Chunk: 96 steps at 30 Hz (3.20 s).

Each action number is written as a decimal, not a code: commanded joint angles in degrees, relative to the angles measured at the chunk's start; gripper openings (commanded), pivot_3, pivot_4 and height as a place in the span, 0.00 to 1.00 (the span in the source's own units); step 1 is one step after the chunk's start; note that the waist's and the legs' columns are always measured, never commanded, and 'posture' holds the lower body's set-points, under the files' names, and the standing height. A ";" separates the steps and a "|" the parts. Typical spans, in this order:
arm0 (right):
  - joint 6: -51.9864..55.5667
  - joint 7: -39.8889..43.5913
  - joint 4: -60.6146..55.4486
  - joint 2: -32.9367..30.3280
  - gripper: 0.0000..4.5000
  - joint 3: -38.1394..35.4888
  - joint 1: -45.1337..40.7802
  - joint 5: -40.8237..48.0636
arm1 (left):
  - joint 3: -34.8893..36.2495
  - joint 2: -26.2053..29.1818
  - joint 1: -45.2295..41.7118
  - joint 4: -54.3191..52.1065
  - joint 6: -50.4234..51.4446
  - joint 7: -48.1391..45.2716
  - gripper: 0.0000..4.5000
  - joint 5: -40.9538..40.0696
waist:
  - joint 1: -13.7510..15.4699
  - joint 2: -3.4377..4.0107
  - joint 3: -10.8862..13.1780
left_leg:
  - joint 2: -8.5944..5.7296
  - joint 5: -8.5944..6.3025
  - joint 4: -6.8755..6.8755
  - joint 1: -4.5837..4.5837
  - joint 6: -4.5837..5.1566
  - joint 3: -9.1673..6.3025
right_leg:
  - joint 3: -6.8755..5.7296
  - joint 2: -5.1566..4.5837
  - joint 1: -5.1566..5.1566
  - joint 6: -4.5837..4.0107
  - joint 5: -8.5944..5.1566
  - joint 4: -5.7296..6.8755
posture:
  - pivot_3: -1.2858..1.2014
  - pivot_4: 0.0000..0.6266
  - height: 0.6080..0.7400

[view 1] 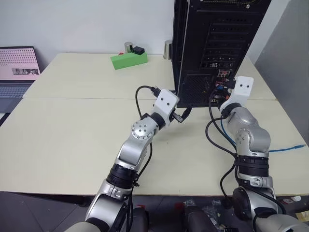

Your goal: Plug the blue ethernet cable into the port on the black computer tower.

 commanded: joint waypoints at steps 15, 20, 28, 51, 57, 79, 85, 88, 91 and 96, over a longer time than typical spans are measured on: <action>-4.41 0.30 1.28 -2.33 0.00 0.82 -1.94 -1.14 | -0.30 0.12 0.18 -2.58 -0.96 -0.28 1.00 1.00 | -0.05 0.00 0.00 | 0.00 0.00 0.00 0.00 0.00 0.01 | 0.02 0.00 -0.01 0.00 0.00 0.00 | 0.52 0.24 1.00; -4.51 0.20 0.99 -3.30 0.00 1.73 -1.65 -2.22 | -0.32 0.14 0.32 -2.78 -1.02 -0.44 1.00 1.20 | -0.05 0.00 0.00 | 0.00 0.00 0.00 0.00 0.00 0.02 | 0.02 0.00 -0.01 0.00 0.00 0.00 | 0.52 0.24 1.00; -4.36 0.05 0.75 -3.30 0.00 1.77 -1.68 -2.64 | -0.39 0.15 0.45 -2.86 -1.14 -0.55 1.00 1.45 | -0.05 0.00 0.00 | 0.00 0.00 0.00 0.00 0.00 0.02 | 0.03 0.00 -0.01 0.01 0.00 0.00 | 0.52 0.24 1.00; -4.60 -0.85 1.70 -2.43 0.00 1.55 -2.56 -2.23 | -0.82 0.32 1.22 -3.71 -1.16 -0.86 1.00 1.69 | 0.02 0.00 0.00 | 0.00 0.00 -0.02 -0.02 0.00 0.02 | 0.02 0.00 -0.02 0.01 0.00 -0.03 | 0.52 0.24 1.00; -4.86 -1.42 2.54 -1.64 0.00 1.90 -3.42 -2.38 | -0.84 0.28 1.35 -3.97 -1.07 -1.02 1.00 1.64 | 0.00 0.00 0.00 | 0.00 0.00 -0.02 -0.04 0.00 0.02 | 0.03 0.00 -0.05 0.01 0.00 -0.03 | 0.52 0.24 1.00; -6.98 -2.21 7.22 -0.99 0.00 2.38 -6.25 -2.70 | -0.64 -0.30 1.78 -5.11 -0.38 -1.33 1.00 0.67 | -0.50 0.00 0.00 | 0.00 0.00 -0.02 -0.03 0.00 0.03 | 0.05 0.00 -0.07 0.01 0.00 0.00 | 0.52 0.24 1.00; -7.10 -2.04 7.45 -1.05 0.00 2.47 -6.17 -2.56 | -0.01 -0.68 2.00 -5.81 0.55 -1.96 1.00 -1.06 | -0.80 0.00 0.00 | 0.00 0.00 -0.02 -0.03 0.00 0.03 | 0.05 0.00 -0.07 0.01 0.01 0.01 | 0.52 0.24 1.00; -6.83 -1.26 7.23 -1.29 0.00 2.61 -5.82 -2.17 | 0.40 -0.86 1.94 -6.15 0.98 -2.09 1.00 -2.16 | -0.84 0.00 0.00 | 0.01 0.00 -0.02 -0.03 0.00 0.03 | 0.05 0.00 -0.07 0.01 0.01 0.02 | 0.52 0.24 1.00; -6.55 -0.87 6.64 -1.37 0.00 2.58 -5.13 -2.10 | 0.62 -0.59 1.85 -6.17 0.92 -2.16 1.00 -2.45 | -0.93 0.00 0.00 | 0.01 0.00 -0.02 -0.03 0.00 0.03 | 0.05 0.00 -0.07 0.01 0.00 0.02 | 0.52 0.24 1.00; -5.67 0.36 4.75 -1.94 0.27 2.59 -3.08 -1.83 | 0.55 0.35 1.47 -5.48 0.45 -2.39 1.00 -1.60 | -0.89 0.00 0.00 | 0.00 0.00 -0.02 -0.04 0.00 0.03 | 0.04 0.00 -0.07 0.01 0.00 0.00 | 0.52 0.24 1.00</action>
